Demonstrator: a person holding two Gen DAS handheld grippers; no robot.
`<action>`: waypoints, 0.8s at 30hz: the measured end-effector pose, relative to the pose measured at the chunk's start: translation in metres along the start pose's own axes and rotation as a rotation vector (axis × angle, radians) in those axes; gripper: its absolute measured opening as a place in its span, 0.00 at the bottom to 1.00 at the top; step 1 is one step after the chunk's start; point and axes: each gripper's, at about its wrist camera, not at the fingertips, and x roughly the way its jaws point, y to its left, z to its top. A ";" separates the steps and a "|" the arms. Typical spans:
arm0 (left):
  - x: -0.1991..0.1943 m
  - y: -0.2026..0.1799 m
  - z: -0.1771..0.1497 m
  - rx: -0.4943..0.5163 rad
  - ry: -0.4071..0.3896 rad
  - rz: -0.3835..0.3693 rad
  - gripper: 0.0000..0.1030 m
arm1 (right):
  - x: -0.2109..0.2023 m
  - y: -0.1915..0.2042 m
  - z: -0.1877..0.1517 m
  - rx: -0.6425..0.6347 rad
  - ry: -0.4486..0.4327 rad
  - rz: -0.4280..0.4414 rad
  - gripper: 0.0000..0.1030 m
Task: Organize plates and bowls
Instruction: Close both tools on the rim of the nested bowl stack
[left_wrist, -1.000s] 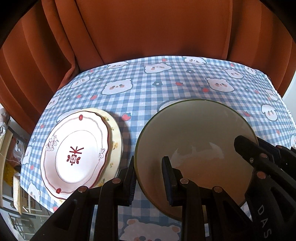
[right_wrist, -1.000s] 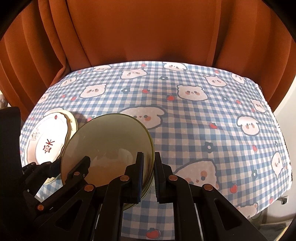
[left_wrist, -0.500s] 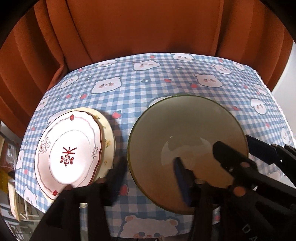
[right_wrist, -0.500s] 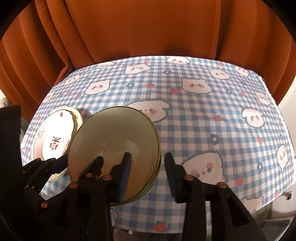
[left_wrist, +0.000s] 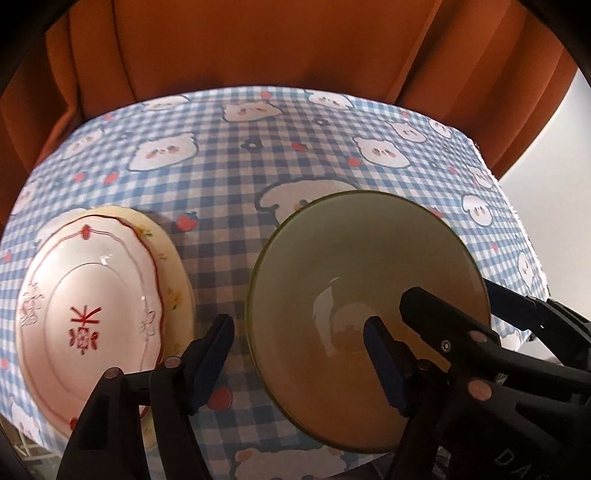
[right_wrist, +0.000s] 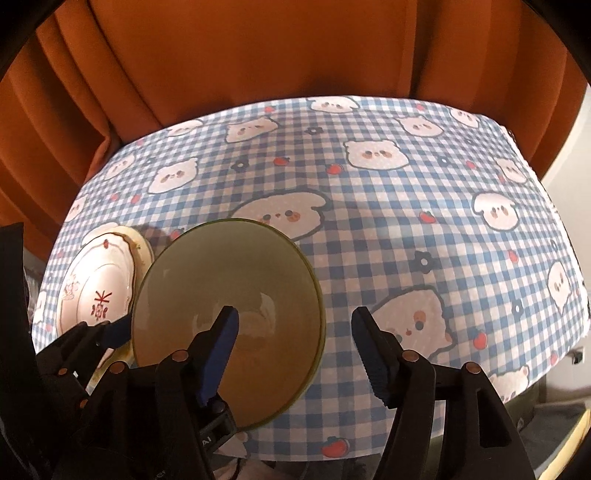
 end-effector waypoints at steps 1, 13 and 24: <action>0.003 0.001 0.001 0.000 0.012 -0.014 0.71 | 0.002 0.001 0.001 0.009 0.010 -0.009 0.65; 0.022 0.006 0.004 -0.005 0.092 -0.107 0.54 | 0.021 -0.005 0.003 0.117 0.089 -0.014 0.65; 0.021 0.000 0.006 -0.024 0.091 -0.016 0.54 | 0.045 -0.026 0.009 0.130 0.126 0.141 0.65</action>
